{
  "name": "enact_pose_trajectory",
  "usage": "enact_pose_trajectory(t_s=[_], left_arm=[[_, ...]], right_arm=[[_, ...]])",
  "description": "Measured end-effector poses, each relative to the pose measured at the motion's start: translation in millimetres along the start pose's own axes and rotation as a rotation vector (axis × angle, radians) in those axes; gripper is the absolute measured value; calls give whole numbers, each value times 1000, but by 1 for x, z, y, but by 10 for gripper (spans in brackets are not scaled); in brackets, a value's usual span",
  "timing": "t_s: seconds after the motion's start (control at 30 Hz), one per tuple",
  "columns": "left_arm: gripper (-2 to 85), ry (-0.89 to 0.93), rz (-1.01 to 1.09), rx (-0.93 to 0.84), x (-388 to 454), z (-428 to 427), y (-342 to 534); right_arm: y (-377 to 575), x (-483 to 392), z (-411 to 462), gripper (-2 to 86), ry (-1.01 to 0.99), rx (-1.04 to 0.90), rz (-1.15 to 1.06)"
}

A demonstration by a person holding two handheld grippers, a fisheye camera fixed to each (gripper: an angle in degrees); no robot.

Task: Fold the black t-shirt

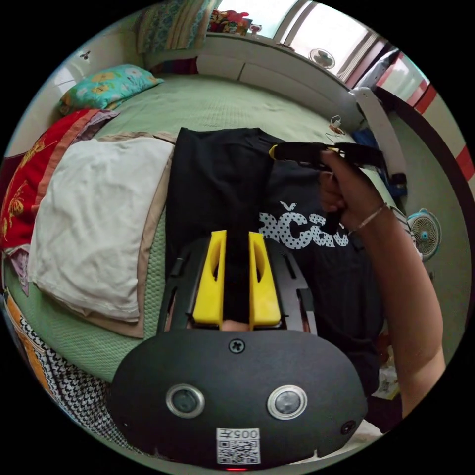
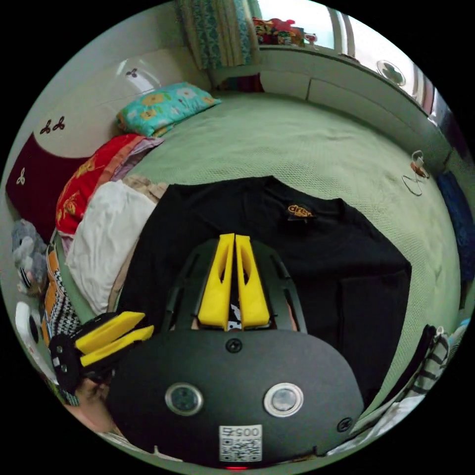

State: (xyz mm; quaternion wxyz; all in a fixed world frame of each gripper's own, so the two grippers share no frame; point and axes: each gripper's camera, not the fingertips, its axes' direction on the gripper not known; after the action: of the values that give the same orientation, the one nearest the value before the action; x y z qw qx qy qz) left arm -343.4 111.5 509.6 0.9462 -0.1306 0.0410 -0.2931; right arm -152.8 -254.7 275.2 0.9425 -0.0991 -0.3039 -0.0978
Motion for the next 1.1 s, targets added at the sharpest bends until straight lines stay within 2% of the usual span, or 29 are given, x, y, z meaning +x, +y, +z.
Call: enact_pose_trajectory(t_s=[0.1,0.33,0.43,0.6,0.73,0.83,0.9,0.97,1.1], left_arm=[[130,26,-8,-21,-7,-2,-6],[125,30,-117,20,-39,-15,-22],[110,16,-150,-8,-47,-10,-33],[51,12,-241,9,-62,-13,-42],[80,62,-157,123,-49,-41,-42],[84,13,-67,245,-38,-61,-43],[85,9,-48,296,-34,-69,-55],[92,-29,53,345,-24,-73,-89],[127,-88,128,191,-19,-48,-168]], right_arm=[[-3,10,21,15,12,-135,9],[19,33,-28,31,26,58,9],[39,44,-47,6,-8,60,-34],[83,59,-64,37,13,49,-72],[103,90,-82,70,50,82,-82],[111,126,-103,86,10,137,-52],[107,150,-116,114,-1,140,-114],[96,170,-118,125,64,114,-132],[62,225,-109,134,156,45,-71]])
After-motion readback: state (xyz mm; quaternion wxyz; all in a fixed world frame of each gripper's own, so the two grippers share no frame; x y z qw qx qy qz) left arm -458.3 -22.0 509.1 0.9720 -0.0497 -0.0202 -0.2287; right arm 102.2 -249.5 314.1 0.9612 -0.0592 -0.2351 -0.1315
